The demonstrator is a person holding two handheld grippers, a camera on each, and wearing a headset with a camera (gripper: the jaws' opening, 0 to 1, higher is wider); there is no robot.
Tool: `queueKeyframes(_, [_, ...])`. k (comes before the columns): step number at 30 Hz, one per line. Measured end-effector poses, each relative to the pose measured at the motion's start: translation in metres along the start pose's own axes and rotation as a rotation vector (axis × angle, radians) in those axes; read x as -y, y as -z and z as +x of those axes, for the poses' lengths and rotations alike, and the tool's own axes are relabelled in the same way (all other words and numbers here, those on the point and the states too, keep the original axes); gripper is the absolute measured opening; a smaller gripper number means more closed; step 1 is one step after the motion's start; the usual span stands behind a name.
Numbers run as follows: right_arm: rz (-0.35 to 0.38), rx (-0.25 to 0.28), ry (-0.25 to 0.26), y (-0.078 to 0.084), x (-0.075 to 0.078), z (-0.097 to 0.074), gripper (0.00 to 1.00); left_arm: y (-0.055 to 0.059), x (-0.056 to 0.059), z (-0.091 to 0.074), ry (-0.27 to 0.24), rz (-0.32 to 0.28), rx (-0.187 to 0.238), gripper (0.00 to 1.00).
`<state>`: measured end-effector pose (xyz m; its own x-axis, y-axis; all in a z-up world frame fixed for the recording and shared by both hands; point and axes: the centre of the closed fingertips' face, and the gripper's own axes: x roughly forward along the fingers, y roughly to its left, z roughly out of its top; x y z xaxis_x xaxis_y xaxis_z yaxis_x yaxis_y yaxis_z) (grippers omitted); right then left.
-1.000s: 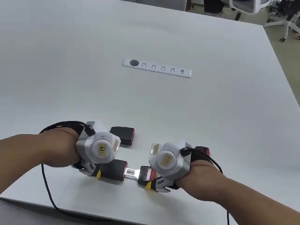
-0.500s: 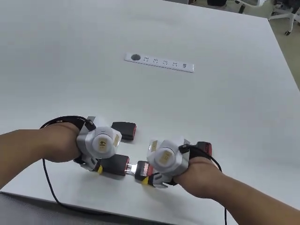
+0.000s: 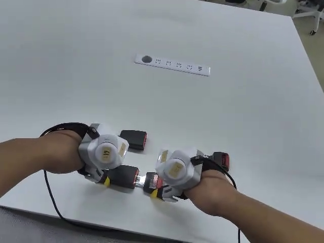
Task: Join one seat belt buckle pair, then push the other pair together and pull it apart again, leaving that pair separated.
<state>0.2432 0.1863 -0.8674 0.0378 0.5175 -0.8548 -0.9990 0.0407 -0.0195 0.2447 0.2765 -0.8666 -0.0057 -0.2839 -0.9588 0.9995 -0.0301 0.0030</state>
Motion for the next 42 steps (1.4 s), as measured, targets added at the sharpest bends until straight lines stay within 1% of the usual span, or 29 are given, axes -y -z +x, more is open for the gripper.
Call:
queueKeyframes(6, [0.001, 0.003, 0.002, -0.002, 0.000, 0.001, 0.33, 0.001, 0.000, 0.000, 0.003, -0.002, 0.001, 0.29])
queueKeyframes(12, [-0.009, 0.006, 0.012, -0.008, -0.001, 0.004, 0.33, 0.000, 0.000, 0.000, 0.001, -0.004, -0.010, 0.29])
queueKeyframes(20, [-0.006, 0.014, 0.012, -0.010, 0.000, 0.005, 0.33, 0.001, 0.000, 0.001, 0.003, 0.003, -0.015, 0.29])
queueKeyframes(24, [0.000, 0.022, 0.016, -0.015, 0.000, 0.007, 0.33, 0.001, 0.001, 0.000, 0.003, 0.009, -0.027, 0.29])
queueKeyframes(25, [-0.008, 0.016, 0.018, -0.015, 0.001, 0.006, 0.33, 0.001, 0.001, 0.000, 0.002, 0.008, -0.023, 0.29])
queueKeyframes(29, [-0.001, 0.021, 0.019, -0.013, 0.001, 0.006, 0.33, 0.002, 0.000, -0.001, -0.001, -0.001, -0.007, 0.29])
queueKeyframes(33, [-0.001, 0.018, 0.018, -0.013, 0.000, 0.006, 0.33, 0.001, 0.001, -0.001, 0.000, 0.002, -0.007, 0.30])
queueKeyframes(35, [-0.003, 0.019, 0.018, -0.013, -0.001, 0.006, 0.33, 0.002, 0.001, -0.001, 0.000, -0.007, -0.007, 0.30])
queueKeyframes(36, [-0.017, 0.019, 0.017, -0.012, -0.001, 0.006, 0.33, 0.002, 0.001, -0.001, -0.003, -0.021, -0.007, 0.30])
queueKeyframes(37, [-0.034, 0.024, 0.014, -0.011, -0.001, 0.005, 0.33, 0.002, 0.001, -0.001, -0.004, -0.017, -0.005, 0.30])
queueKeyframes(38, [-0.048, 0.038, 0.013, -0.010, -0.002, 0.003, 0.33, 0.003, 0.002, -0.002, -0.006, -0.018, 0.005, 0.30])
queueKeyframes(40, [-0.048, 0.048, 0.010, -0.009, -0.002, 0.001, 0.33, 0.004, 0.001, -0.002, -0.001, -0.029, 0.040, 0.29])
queueKeyframes(42, [-0.035, 0.059, 0.006, -0.010, -0.002, 0.001, 0.33, 0.005, 0.000, -0.002, 0.001, -0.032, 0.050, 0.29])
